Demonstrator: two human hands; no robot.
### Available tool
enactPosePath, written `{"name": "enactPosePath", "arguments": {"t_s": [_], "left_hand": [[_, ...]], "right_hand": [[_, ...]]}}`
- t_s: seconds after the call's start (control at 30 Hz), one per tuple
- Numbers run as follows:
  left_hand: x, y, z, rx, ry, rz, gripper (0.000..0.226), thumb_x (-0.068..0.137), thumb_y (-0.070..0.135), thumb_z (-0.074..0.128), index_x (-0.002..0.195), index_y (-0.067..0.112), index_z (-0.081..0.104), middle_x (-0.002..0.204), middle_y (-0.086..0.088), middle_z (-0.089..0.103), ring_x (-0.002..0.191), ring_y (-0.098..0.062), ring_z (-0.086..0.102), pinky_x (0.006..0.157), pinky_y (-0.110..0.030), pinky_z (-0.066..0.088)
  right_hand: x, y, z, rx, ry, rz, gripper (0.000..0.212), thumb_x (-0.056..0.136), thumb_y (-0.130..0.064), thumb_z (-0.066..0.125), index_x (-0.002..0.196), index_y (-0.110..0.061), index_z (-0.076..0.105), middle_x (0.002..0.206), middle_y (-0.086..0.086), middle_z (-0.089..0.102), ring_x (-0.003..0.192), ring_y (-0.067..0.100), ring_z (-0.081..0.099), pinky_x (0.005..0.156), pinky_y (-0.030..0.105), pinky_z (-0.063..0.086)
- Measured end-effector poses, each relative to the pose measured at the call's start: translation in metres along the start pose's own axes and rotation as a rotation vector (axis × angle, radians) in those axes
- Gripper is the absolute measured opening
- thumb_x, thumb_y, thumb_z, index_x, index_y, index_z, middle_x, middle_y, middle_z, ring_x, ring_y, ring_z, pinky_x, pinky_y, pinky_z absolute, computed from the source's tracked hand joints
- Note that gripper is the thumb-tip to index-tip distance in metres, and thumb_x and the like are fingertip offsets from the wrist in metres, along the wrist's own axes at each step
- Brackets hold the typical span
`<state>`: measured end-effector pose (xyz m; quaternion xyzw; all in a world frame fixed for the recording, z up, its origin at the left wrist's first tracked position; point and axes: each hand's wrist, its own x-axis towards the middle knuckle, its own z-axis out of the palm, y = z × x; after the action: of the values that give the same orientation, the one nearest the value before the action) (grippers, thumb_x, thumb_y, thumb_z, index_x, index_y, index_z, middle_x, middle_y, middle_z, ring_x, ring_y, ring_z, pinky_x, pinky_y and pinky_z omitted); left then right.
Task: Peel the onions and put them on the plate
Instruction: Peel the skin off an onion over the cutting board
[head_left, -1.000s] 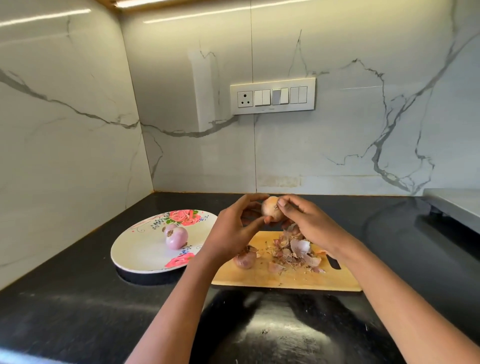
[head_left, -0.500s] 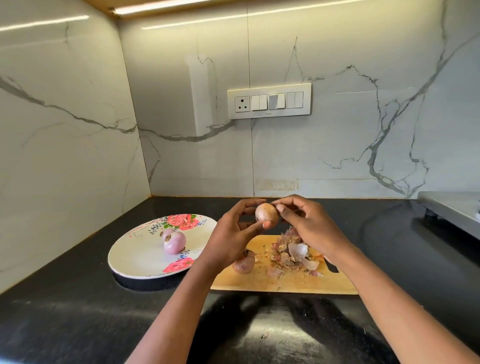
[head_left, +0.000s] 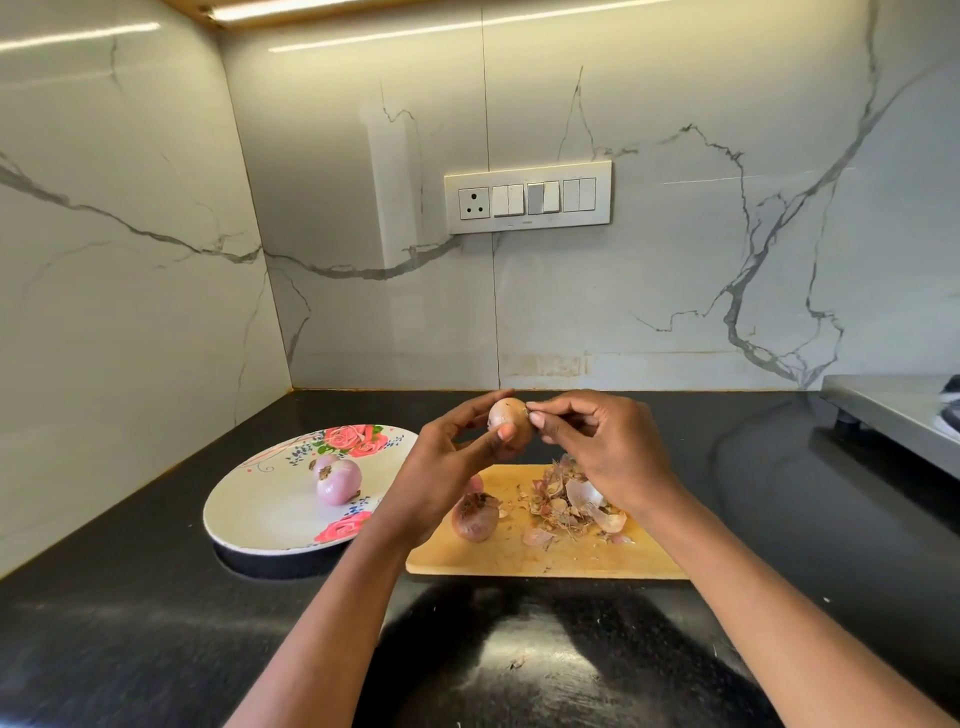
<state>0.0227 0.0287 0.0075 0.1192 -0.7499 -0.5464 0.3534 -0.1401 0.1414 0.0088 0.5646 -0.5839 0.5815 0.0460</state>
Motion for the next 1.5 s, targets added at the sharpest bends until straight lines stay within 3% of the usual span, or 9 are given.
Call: {"name": "enactPosePath", "arguments": {"t_s": [0.2, 0.37, 0.53, 0.67, 0.9, 1.03, 1.23, 1.37, 1.5], "left_hand": [[0.0, -0.003, -0.001, -0.019, -0.04, -0.018, 0.05, 0.091, 0.03, 0.065, 0.14, 0.023, 0.058, 0.13, 0.0, 0.067, 0.116, -0.019, 0.067, 0.104, -0.038, 0.053], [0.004, -0.002, -0.002, -0.158, 0.001, -0.022, 0.043, 0.093, 0.022, 0.062, 0.136, 0.018, 0.059, 0.12, -0.007, 0.072, 0.112, -0.025, 0.07, 0.098, -0.036, 0.056], [0.004, -0.002, -0.001, -0.138, 0.006, -0.035, 0.043, 0.094, 0.025, 0.061, 0.136, 0.018, 0.059, 0.118, -0.006, 0.073, 0.108, -0.023, 0.071, 0.091, -0.032, 0.058], [0.005, -0.001, -0.001, -0.208, -0.042, -0.066, 0.049, 0.091, 0.026, 0.062, 0.138, 0.015, 0.058, 0.124, -0.01, 0.071, 0.113, -0.026, 0.069, 0.095, -0.033, 0.057], [0.005, -0.003, -0.002, -0.16, -0.069, -0.088, 0.045, 0.093, 0.026, 0.063, 0.137, 0.018, 0.06, 0.124, -0.011, 0.07, 0.112, -0.029, 0.07, 0.1, -0.04, 0.055], [0.005, -0.003, -0.002, -0.164, -0.016, -0.084, 0.046, 0.092, 0.034, 0.06, 0.134, 0.016, 0.056, 0.114, -0.013, 0.074, 0.105, -0.03, 0.073, 0.096, -0.04, 0.057], [0.004, -0.002, -0.003, -0.215, -0.001, -0.087, 0.042, 0.089, 0.035, 0.06, 0.122, 0.008, 0.06, 0.109, -0.012, 0.074, 0.101, -0.025, 0.071, 0.089, -0.031, 0.057], [0.003, 0.0, -0.003, -0.18, -0.018, -0.065, 0.04, 0.089, 0.033, 0.061, 0.122, 0.012, 0.064, 0.108, -0.006, 0.075, 0.098, -0.02, 0.071, 0.086, -0.028, 0.058], [0.002, 0.001, -0.004, -0.117, -0.082, -0.065, 0.047, 0.091, 0.028, 0.063, 0.138, 0.018, 0.059, 0.122, -0.002, 0.073, 0.112, -0.019, 0.069, 0.098, -0.031, 0.055]], "right_hand": [[-0.003, 0.002, 0.003, -0.078, 0.021, -0.07, 0.015, 0.089, -0.012, 0.076, 0.103, -0.015, 0.079, 0.09, -0.005, 0.077, 0.081, 0.007, 0.072, 0.073, 0.028, 0.061], [0.001, -0.005, 0.003, 0.062, -0.063, 0.065, 0.023, 0.09, -0.016, 0.076, 0.111, -0.024, 0.076, 0.102, -0.011, 0.077, 0.095, 0.001, 0.071, 0.086, 0.022, 0.057], [-0.002, -0.01, 0.006, 0.156, -0.055, 0.098, 0.028, 0.081, -0.007, 0.083, 0.103, -0.022, 0.074, 0.093, -0.007, 0.076, 0.087, 0.002, 0.072, 0.08, 0.018, 0.057], [-0.001, -0.012, 0.005, 0.171, -0.027, 0.083, 0.023, 0.08, -0.009, 0.083, 0.094, -0.025, 0.074, 0.086, -0.008, 0.076, 0.082, 0.003, 0.071, 0.07, 0.014, 0.055], [0.002, -0.008, 0.003, 0.09, -0.011, 0.101, 0.017, 0.091, -0.012, 0.073, 0.094, -0.028, 0.07, 0.086, -0.011, 0.073, 0.082, 0.005, 0.068, 0.078, 0.025, 0.059], [0.001, -0.011, -0.006, 0.067, -0.106, 0.051, 0.02, 0.091, -0.015, 0.074, 0.109, -0.024, 0.074, 0.101, -0.013, 0.074, 0.092, 0.0, 0.069, 0.078, 0.014, 0.055], [-0.003, -0.009, -0.001, 0.003, -0.133, -0.06, 0.043, 0.083, -0.015, 0.081, 0.122, -0.029, 0.071, 0.104, -0.013, 0.072, 0.094, -0.001, 0.071, 0.079, 0.017, 0.059], [-0.002, -0.007, -0.003, -0.018, -0.133, -0.118, 0.044, 0.08, -0.016, 0.082, 0.121, -0.026, 0.071, 0.107, -0.005, 0.074, 0.093, 0.001, 0.073, 0.08, 0.021, 0.06], [0.0, -0.002, -0.005, -0.014, -0.061, -0.172, 0.034, 0.079, -0.017, 0.081, 0.112, -0.011, 0.075, 0.104, 0.002, 0.077, 0.092, 0.005, 0.075, 0.079, 0.028, 0.063]]}}
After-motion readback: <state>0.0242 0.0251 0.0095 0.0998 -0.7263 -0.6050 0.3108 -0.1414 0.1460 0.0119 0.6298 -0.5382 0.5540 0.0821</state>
